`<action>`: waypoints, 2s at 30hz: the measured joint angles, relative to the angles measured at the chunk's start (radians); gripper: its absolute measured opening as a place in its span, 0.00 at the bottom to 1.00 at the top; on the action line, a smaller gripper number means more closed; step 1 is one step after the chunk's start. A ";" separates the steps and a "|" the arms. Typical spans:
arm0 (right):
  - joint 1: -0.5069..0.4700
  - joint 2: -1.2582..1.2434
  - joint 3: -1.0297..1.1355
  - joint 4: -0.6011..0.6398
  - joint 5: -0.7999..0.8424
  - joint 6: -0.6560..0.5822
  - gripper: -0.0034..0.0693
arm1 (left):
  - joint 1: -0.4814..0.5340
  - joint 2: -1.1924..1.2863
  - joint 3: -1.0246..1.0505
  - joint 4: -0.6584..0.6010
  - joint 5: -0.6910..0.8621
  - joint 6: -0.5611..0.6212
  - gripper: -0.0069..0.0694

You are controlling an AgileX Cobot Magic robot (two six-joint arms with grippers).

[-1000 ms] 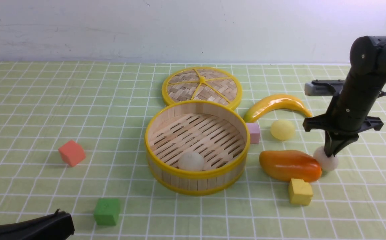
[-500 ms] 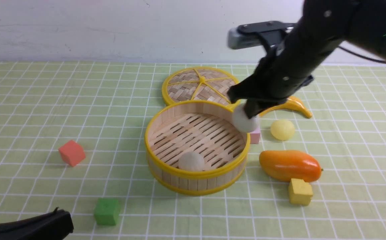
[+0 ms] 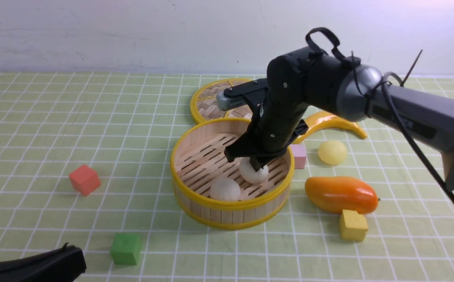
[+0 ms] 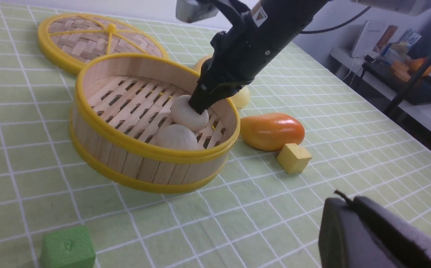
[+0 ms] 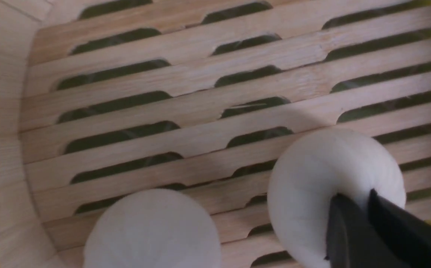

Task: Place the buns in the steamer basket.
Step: Use the right arm to put the steamed stuffed bun into the steamer, then use the right arm to grab a steamed stuffed bun

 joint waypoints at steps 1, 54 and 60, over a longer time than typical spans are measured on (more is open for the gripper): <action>0.000 0.002 -0.001 -0.001 0.000 0.001 0.15 | 0.000 0.000 0.000 0.000 -0.001 0.000 0.11; -0.350 0.134 -0.161 0.073 0.105 0.067 0.43 | 0.000 0.000 0.000 -0.004 0.008 0.000 0.16; -0.350 0.135 -0.161 0.072 0.087 0.068 0.35 | 0.000 0.000 0.000 -0.004 0.008 0.000 0.16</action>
